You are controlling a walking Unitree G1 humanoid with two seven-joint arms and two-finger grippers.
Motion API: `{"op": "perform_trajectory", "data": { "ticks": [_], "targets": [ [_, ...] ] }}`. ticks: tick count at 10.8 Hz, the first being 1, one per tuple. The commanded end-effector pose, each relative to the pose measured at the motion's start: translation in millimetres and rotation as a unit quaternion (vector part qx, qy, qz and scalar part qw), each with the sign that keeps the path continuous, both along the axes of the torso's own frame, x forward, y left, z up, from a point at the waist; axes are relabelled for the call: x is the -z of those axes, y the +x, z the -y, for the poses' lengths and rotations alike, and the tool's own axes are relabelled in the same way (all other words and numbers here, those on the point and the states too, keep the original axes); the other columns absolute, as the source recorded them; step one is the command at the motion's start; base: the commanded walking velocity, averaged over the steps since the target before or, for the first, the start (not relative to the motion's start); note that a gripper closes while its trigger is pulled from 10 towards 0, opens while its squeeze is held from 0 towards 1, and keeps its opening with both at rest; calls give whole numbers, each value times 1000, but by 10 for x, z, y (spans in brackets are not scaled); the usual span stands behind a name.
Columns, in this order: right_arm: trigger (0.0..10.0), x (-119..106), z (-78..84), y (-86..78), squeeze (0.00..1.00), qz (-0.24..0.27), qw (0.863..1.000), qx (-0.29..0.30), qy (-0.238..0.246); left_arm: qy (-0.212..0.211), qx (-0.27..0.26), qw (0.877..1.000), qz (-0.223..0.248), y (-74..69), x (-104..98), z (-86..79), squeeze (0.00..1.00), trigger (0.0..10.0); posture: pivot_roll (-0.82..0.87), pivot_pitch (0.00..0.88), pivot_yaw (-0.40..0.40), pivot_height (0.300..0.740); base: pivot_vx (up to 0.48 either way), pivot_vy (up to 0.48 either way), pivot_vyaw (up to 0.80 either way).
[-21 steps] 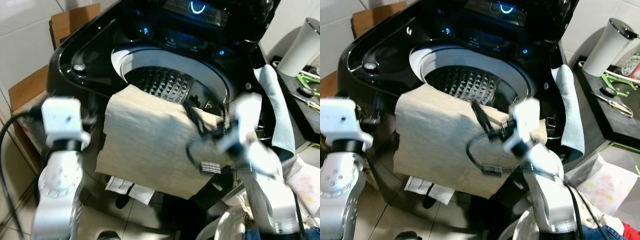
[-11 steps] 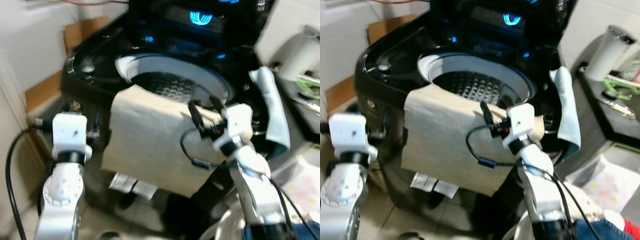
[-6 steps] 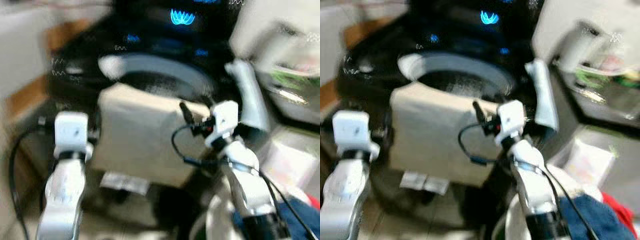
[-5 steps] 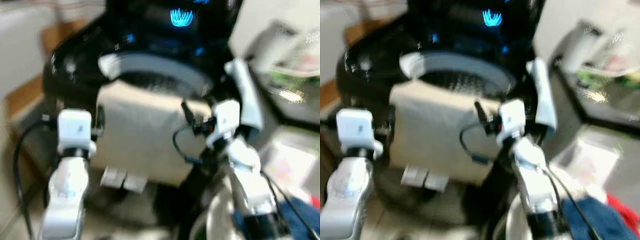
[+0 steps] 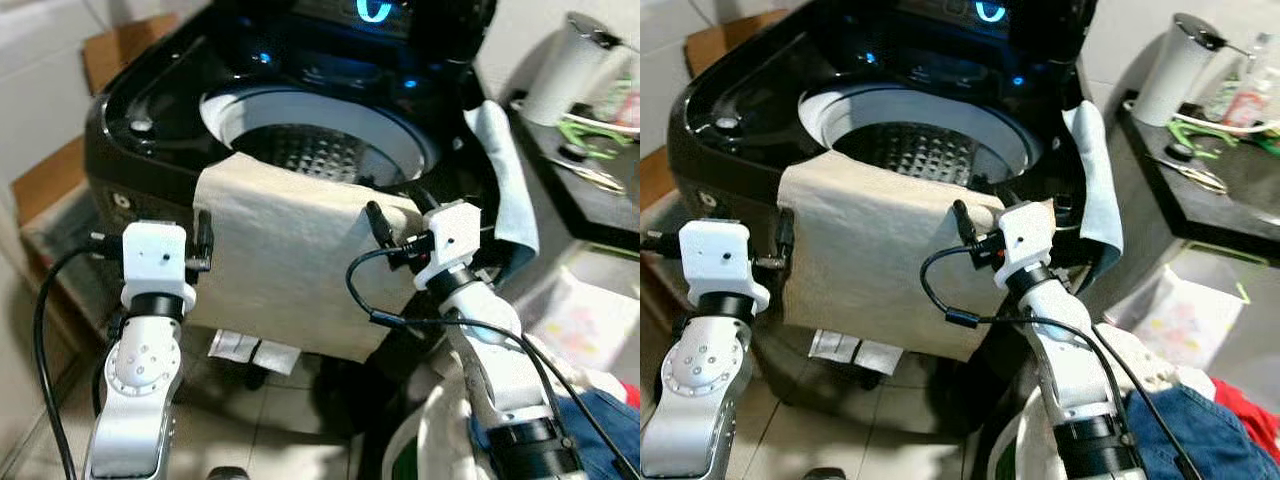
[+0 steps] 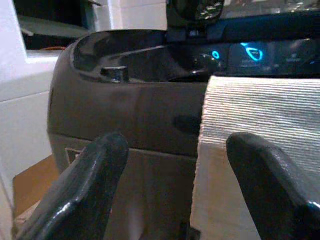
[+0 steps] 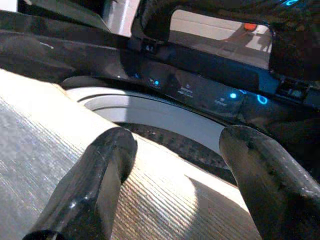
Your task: Clothes washing
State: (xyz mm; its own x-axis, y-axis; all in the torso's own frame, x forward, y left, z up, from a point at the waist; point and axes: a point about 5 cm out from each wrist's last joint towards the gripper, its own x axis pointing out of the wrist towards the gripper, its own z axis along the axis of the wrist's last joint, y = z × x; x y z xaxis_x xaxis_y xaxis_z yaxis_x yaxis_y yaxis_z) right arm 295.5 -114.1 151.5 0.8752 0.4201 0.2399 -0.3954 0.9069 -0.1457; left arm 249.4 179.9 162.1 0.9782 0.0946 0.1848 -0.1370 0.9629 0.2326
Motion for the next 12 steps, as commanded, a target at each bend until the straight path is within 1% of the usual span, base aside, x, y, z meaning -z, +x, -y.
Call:
{"op": "perform_trajectory", "data": {
  "ticks": [1,5,6,7,8,9,10,12],
  "targets": [
    [10000,-13,42,39,0,0,1000,13,0,4,5,1000,-2,23,17,39,0,10000,211,0,-145,740,0,0,0],
    [10000,-15,44,52,0,2,1000,13,2,2,6,1000,-5,33,25,44,0,10000,209,0,-146,740,0,0,0],
    [10000,-30,73,48,0,3,1000,18,7,1,5,1000,-4,12,39,16,0,10000,209,0,-147,740,0,0,0],
    [10000,-9,205,-4,0,-3,999,38,18,-10,13,1000,-13,-109,145,-25,0,10000,208,0,-149,740,0,0,0],
    [10000,78,398,-109,0,-20,997,66,26,-15,34,999,-37,-270,285,-33,0,10000,208,0,-149,740,0,0,0],
    [10000,304,620,-318,0,-58,993,100,12,-19,40,998,-54,-307,363,-34,0,10000,188,0,-134,740,0,0,0],
    [10000,322,623,-357,0,-57,993,102,4,-15,49,997,-51,-257,352,4,0,10000,176,0,-124,740,0,0,0],
    [10000,273,558,-347,0,-46,994,99,6,-14,63,997,-47,-181,345,67,0,10000,161,0,-106,740,0,0,0]
  ]
}}
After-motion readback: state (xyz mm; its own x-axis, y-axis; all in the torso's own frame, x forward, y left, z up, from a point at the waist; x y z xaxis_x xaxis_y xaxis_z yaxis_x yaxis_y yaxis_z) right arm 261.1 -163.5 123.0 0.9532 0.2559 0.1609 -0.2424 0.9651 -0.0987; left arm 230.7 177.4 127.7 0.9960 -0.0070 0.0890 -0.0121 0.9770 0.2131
